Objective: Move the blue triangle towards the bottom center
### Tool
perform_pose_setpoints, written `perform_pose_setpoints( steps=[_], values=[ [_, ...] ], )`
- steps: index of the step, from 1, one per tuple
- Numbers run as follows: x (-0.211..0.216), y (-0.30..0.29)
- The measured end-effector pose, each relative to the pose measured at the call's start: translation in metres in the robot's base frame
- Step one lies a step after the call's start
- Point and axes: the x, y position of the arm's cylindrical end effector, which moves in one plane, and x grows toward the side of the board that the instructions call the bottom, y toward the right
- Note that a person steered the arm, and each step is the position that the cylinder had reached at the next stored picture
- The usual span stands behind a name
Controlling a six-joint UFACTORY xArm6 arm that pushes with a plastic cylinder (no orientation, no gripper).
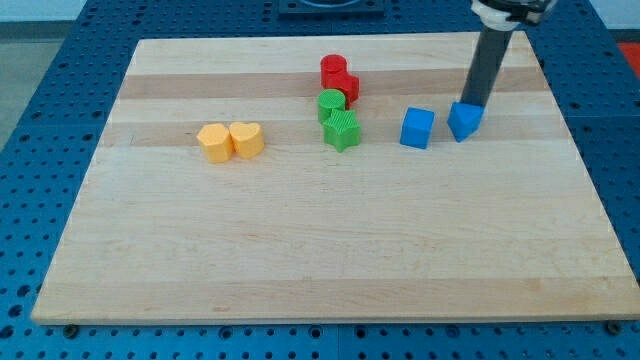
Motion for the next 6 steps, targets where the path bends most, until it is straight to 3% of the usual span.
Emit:
perform_pose_setpoints(
  steps=[6],
  values=[
    [0.112, -0.038]
  ],
)
